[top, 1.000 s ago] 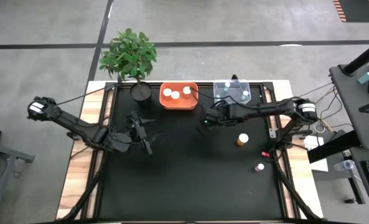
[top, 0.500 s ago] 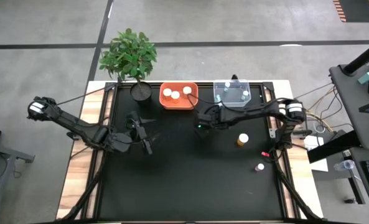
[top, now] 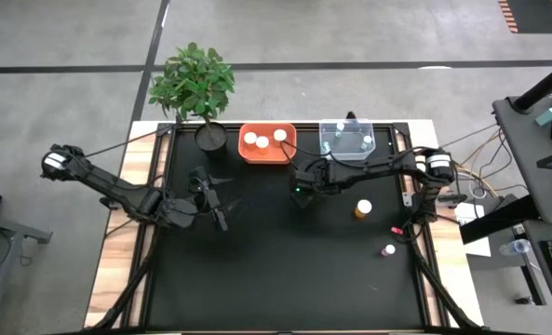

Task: Pick and place medicine bottles into bin by pill shape (circle, oval)
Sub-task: Put the orange pill bottle into the orange bin

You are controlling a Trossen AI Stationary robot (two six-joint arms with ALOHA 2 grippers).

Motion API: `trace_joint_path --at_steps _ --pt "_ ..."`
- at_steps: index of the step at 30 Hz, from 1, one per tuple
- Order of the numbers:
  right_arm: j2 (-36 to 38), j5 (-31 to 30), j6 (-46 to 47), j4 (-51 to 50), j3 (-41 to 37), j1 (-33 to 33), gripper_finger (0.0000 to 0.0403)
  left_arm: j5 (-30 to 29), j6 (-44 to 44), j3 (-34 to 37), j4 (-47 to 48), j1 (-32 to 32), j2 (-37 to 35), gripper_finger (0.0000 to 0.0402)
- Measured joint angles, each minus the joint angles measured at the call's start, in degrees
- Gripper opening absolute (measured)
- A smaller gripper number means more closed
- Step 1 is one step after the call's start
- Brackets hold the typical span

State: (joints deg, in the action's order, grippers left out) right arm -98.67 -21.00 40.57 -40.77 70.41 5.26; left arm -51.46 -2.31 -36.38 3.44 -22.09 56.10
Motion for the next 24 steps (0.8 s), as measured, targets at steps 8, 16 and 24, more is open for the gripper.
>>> trace_joint_path --at_steps 8,16,24 --pt "0.7 0.45 -0.67 -0.97 0.67 0.01 0.0207 0.0 0.06 0.01 0.02 0.0 0.0 0.027" --pt "1.11 2.26 -2.82 -1.95 5.97 -0.13 0.0214 0.02 0.24 0.04 0.02 -0.04 0.0 0.027" --pt "1.11 4.77 -7.45 -2.79 13.69 -0.13 0.0205 0.02 -0.34 0.04 0.06 -0.04 -0.09 0.027"
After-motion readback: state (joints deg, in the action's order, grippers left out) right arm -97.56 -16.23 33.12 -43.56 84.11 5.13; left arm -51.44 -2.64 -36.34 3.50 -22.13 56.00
